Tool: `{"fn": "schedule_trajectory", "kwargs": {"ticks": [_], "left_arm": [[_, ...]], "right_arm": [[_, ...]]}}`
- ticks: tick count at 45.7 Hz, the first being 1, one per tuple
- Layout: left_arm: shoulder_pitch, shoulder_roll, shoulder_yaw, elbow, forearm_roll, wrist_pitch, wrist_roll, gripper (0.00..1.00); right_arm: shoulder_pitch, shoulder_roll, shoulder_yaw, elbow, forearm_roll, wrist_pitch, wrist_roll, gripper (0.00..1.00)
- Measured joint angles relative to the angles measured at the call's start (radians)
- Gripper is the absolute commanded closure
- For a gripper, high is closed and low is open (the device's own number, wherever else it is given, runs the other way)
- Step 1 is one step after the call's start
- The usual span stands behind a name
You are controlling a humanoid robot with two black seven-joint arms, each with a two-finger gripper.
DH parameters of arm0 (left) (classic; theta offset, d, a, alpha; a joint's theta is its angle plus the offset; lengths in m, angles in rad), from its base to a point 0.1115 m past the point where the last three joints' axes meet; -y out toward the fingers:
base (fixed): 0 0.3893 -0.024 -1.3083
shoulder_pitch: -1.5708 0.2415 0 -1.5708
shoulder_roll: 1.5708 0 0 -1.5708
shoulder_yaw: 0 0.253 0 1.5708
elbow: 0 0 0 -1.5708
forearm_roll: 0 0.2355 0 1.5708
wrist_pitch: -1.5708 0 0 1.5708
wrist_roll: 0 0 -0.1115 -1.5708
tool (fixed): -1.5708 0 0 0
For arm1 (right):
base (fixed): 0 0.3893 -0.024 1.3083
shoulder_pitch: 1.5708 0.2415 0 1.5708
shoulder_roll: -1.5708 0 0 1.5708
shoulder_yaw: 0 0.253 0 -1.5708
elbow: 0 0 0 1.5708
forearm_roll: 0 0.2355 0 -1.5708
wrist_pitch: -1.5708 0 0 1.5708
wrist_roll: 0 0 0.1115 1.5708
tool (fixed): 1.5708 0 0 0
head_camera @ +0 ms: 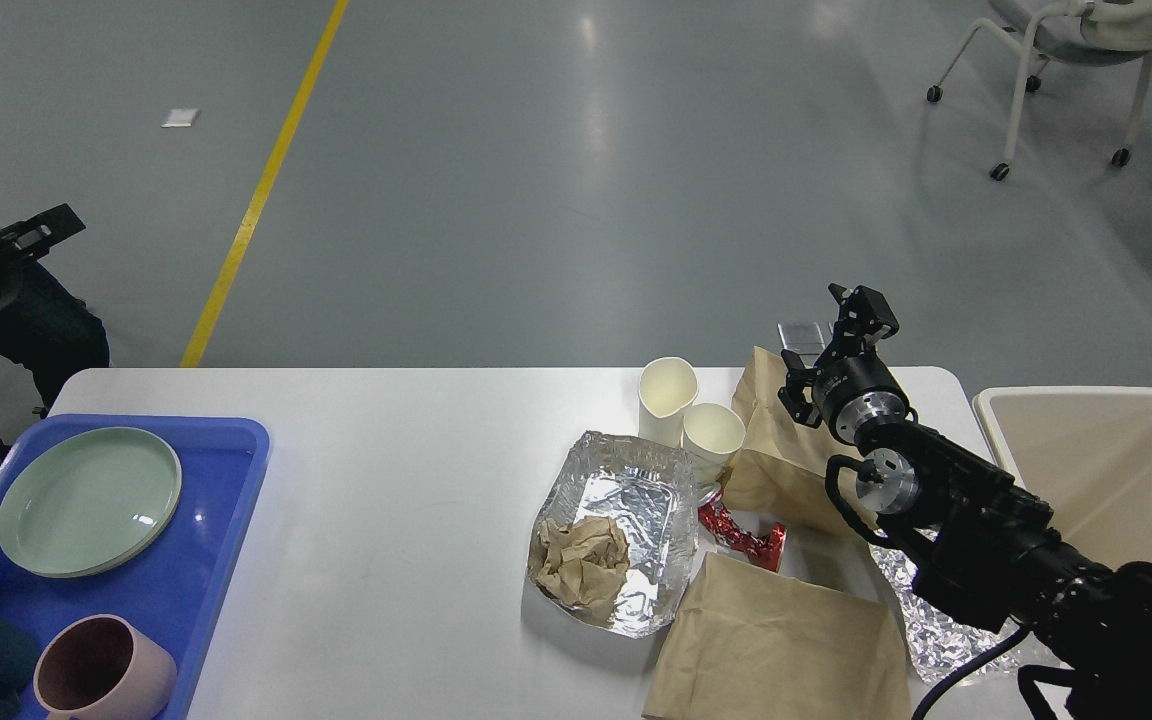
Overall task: Tidy desktop
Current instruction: 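Release the plate and raise the left gripper away from the tray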
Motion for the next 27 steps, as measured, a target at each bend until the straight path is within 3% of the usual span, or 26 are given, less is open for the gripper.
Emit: {"fn": "schedule_trajectory", "kwargs": {"ticks": [8,15,20,23,27], "left_arm": [[0.027,-0.007,-0.065,0.013,-0.015,0.131,-0.169,0.04],[0.086,-0.011,-0.259,0.014,-0.020,0.317,-0.390,0.04],[0.127,-0.015,-0.420,0.014,-0.020,0.354,-0.557,0.04],[0.137,-0.024,-0.482,0.012,-0.020,0.356,-0.613,0.04],[0.139,-0.044,-0.529,0.011,-0.020,0.337,-0.635,0.04]], "right_arm": [[0.000,0.000,0.000,0.000,0.000,0.000,0.000,0.00],[0.000,0.000,0.000,0.000,0.000,0.000,0.000,0.00],[0.000,0.000,0.000,0.000,0.000,0.000,0.000,0.00],[0.000,0.000,0.000,0.000,0.000,0.000,0.000,0.00],[0.000,0.000,0.000,0.000,0.000,0.000,0.000,0.00]]}}
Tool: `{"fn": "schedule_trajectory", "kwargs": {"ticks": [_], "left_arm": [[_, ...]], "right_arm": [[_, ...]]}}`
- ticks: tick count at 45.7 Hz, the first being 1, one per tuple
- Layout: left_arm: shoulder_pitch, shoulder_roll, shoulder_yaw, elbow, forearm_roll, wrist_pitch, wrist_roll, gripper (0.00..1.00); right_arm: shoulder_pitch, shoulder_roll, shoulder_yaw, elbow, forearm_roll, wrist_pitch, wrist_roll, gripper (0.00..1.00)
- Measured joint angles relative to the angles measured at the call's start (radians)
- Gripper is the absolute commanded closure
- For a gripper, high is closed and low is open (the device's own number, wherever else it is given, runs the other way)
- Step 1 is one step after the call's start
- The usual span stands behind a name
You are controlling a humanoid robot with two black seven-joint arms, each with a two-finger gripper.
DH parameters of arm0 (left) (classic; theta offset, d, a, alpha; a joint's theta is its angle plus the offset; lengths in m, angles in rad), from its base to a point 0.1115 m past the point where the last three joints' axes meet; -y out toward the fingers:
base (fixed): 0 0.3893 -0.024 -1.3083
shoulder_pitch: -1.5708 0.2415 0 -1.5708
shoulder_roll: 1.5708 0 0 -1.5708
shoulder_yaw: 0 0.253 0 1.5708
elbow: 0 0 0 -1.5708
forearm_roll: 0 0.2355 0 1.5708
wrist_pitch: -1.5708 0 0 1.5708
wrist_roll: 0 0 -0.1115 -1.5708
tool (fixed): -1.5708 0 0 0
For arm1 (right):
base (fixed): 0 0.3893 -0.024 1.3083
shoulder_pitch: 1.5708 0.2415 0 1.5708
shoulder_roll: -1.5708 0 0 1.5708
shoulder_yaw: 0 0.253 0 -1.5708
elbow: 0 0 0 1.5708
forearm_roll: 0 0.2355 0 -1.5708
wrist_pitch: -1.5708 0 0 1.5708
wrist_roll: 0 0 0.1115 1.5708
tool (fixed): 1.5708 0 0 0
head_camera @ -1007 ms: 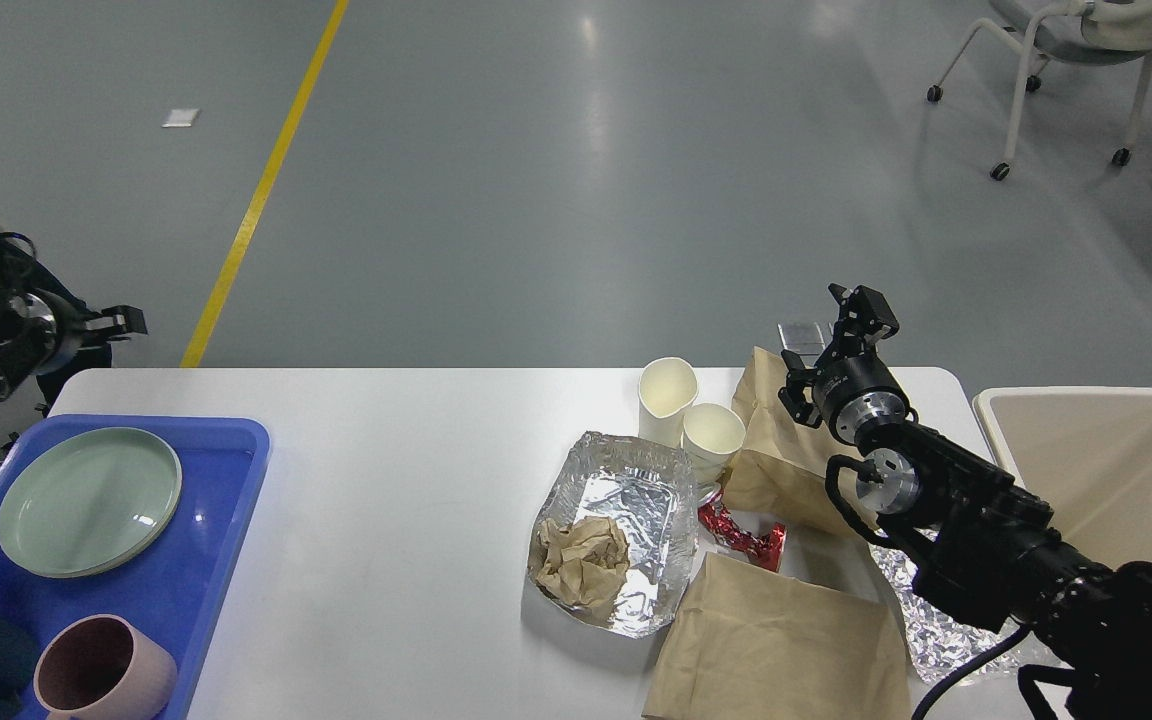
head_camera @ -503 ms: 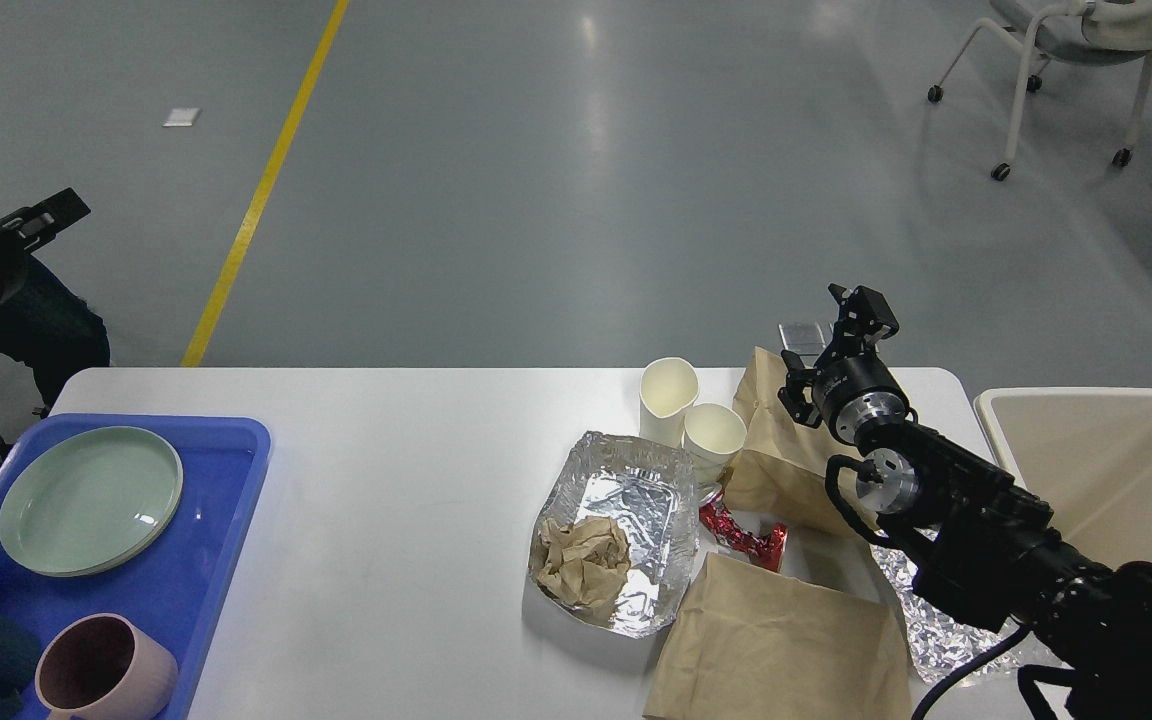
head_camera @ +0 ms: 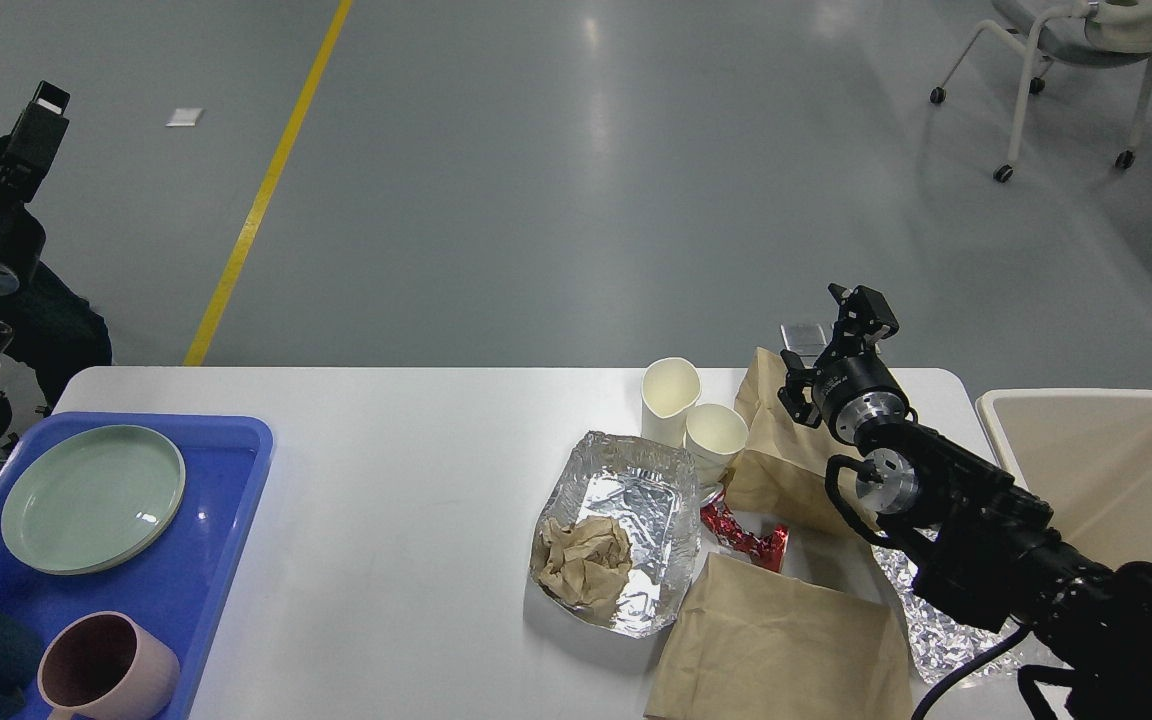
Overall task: Tidy desktop
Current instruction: 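Release the plate and raise the left gripper away from the tray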
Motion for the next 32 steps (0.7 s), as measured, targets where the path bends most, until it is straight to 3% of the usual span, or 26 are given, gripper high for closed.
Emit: {"fn": "schedule_trajectory", "kwargs": {"ticks": [6,21,25,32], "left_arm": [[0.000,-0.016,-0.083,-0.002,-0.019,-0.094,-0.003,0.04],[0.002,-0.026,-0.395,-0.011,-0.100,-0.509,-0.004,0.04],[0.002,-0.045,-0.486,-0.011,-0.134,-0.566,-0.003,0.04],[0.003,-0.084,-0.518,-0.011,-0.146,-0.574,0.006,0.04]], "right_arm": [[0.000,0.000,0.000,0.000,0.000,0.000,0.000,0.00],[0.001,0.000,0.000,0.000,0.000,0.000,0.000,0.00],[0.001,0.000,0.000,0.000,0.000,0.000,0.000,0.00],[0.001,0.000,0.000,0.000,0.000,0.000,0.000,0.00]]}}
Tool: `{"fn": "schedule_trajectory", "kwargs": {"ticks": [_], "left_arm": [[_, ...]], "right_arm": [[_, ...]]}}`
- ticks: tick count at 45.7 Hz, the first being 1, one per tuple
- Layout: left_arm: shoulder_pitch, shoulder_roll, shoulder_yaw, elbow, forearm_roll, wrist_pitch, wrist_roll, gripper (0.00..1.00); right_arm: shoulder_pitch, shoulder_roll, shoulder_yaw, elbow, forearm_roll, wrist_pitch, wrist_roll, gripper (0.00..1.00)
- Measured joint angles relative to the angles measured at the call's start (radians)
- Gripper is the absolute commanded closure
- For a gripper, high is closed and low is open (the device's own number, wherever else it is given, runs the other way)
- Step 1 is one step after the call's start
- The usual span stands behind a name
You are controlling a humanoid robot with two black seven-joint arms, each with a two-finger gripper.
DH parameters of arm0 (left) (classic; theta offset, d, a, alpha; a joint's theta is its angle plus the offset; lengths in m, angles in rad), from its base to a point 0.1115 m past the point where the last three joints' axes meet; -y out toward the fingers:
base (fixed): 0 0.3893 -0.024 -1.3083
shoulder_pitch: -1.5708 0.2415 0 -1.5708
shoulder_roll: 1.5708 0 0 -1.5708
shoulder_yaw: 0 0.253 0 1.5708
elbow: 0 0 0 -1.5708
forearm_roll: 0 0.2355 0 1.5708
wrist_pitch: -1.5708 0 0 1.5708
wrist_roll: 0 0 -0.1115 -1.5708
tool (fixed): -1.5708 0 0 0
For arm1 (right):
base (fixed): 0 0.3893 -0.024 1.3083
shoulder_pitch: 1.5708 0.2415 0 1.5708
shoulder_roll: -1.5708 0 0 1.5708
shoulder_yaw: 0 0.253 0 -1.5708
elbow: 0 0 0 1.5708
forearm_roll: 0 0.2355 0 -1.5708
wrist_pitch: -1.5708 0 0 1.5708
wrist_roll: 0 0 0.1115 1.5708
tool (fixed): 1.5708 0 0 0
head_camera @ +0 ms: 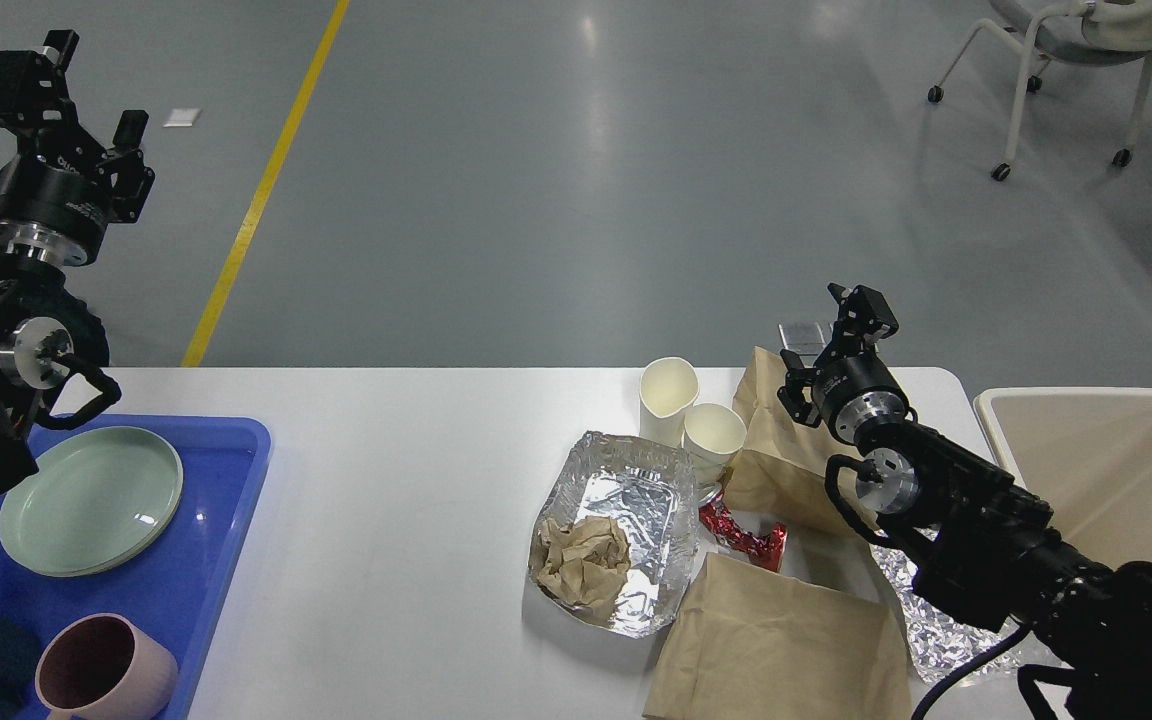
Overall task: Tidy desktop
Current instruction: 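Release the plate and raise the left gripper away from the tray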
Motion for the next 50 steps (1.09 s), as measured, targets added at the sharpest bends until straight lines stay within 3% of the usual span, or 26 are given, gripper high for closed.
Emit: {"fn": "schedule_trajectory", "kwargs": {"ticks": [24,30,39,50], "left_arm": [[0.071,-0.056,0.004,0.000,0.013,-0.009,-0.017,0.04],[0.097,-0.086,-0.004,-0.001,0.012,-0.012,-0.050,0.04],[0.132,-0.115,-0.001,0.000,0.010,-0.013,-0.141,0.04],[0.145,-0.150,0.000,0.000,0.010,-0.013,-0.160,0.04]], "right_arm": [[-0.001,0.000,0.000,0.000,0.000,0.000,0.000,0.00],[-0.001,0.000,0.000,0.000,0.000,0.000,0.000,0.00],[-0.001,0.000,0.000,0.000,0.000,0.000,0.000,0.00],[-0.001,0.000,0.000,0.000,0.000,0.000,0.000,0.00]]}}
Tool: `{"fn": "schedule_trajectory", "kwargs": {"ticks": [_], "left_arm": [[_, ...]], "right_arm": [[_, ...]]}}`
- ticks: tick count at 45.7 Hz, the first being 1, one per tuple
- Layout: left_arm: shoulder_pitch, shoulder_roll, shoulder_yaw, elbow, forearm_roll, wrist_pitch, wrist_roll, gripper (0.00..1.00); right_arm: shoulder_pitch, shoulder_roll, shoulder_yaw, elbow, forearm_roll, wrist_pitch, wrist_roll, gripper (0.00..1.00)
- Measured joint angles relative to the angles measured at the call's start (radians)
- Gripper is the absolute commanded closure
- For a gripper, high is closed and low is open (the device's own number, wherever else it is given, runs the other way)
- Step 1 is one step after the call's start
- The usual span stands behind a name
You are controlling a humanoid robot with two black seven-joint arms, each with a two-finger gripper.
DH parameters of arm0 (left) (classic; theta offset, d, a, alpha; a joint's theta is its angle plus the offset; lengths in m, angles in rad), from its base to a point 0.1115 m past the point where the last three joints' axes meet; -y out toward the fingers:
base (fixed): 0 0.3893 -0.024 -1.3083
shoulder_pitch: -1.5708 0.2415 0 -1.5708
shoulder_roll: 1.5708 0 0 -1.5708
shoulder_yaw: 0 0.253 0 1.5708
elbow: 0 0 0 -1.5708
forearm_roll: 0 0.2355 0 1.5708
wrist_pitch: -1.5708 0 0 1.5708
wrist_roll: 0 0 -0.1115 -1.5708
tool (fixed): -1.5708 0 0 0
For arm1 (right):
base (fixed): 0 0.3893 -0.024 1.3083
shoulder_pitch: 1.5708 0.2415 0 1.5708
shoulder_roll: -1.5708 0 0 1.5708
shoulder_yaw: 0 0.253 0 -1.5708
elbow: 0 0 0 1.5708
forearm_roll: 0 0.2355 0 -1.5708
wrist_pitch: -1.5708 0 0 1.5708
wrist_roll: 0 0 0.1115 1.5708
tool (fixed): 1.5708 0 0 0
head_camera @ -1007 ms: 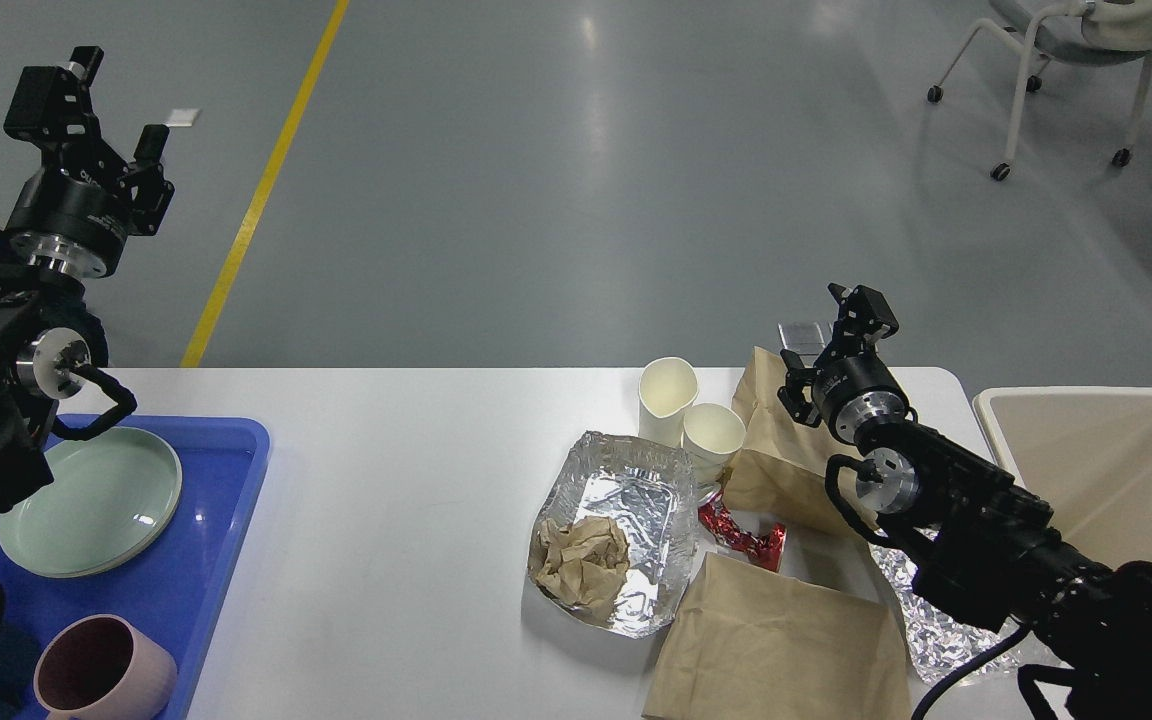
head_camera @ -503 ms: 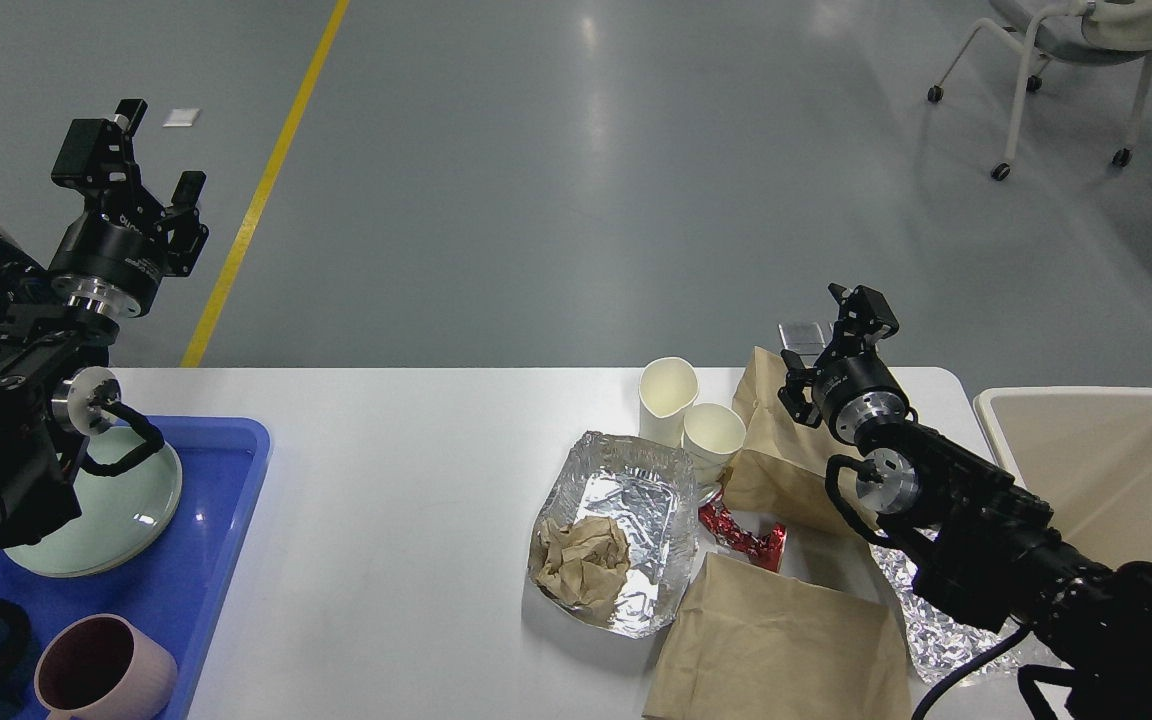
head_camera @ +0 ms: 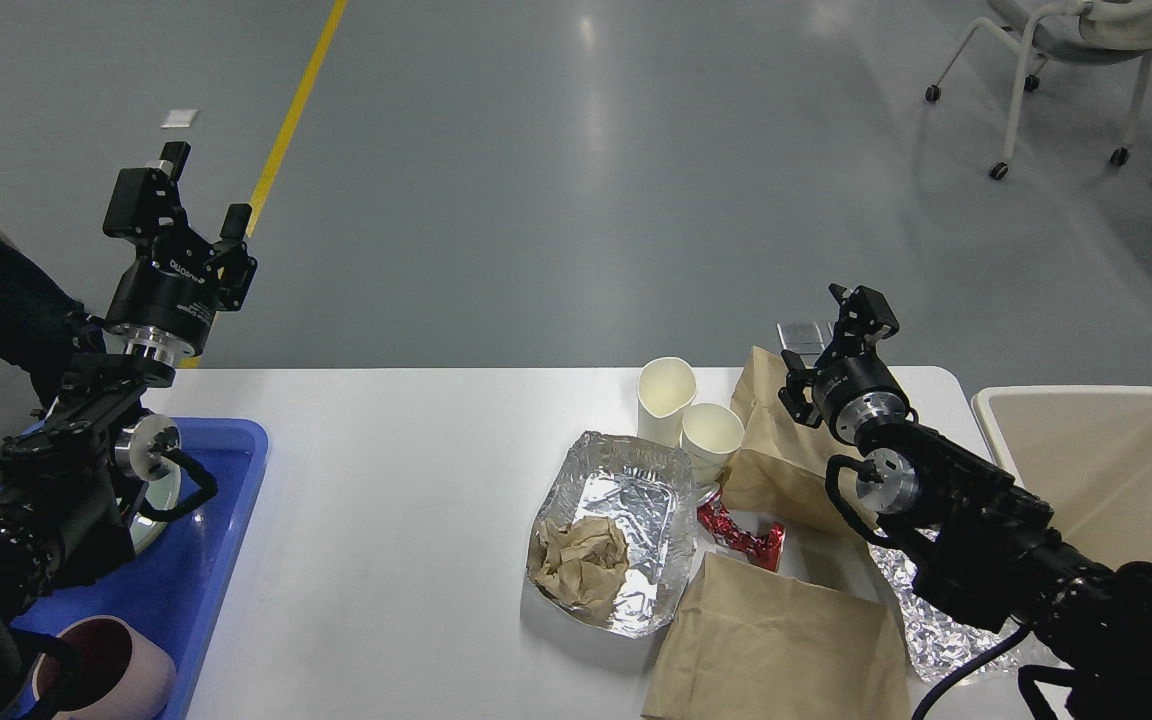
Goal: Tidy desktop
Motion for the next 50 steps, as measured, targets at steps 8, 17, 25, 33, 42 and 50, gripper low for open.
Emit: {"fn": "schedule_trajectory", "kwargs": {"ticks": [8,17,25,33,42,50], "left_arm": [[0.032,-0.043,-0.010,0.000,-0.006,0.000,-0.008,0.04],[0.064,-0.048,-0.011,0.000,-0.007,0.000,-0.043,0.04],[0.072,-0.049,-0.013,0.000,-0.008,0.000,-0.052,0.04],[0.072,-0.049,-0.013,0.000,-0.009,0.000,-0.052,0.04],[0.072,-0.049,-0.013,0.000,-0.009,0.000,-0.052,0.04],[0.072,-0.049,-0.013,0.000,-0.009,0.000,-0.052,0.04]], "right_arm": [[0.000,0.000,0.000,0.000,0.000,0.000,0.000,0.00],[0.000,0.000,0.000,0.000,0.000,0.000,0.000,0.00],[0.000,0.000,0.000,0.000,0.000,0.000,0.000,0.00],[0.000,0.000,0.000,0.000,0.000,0.000,0.000,0.00],[0.000,0.000,0.000,0.000,0.000,0.000,0.000,0.00],[0.000,0.000,0.000,0.000,0.000,0.000,0.000,0.00]]}}
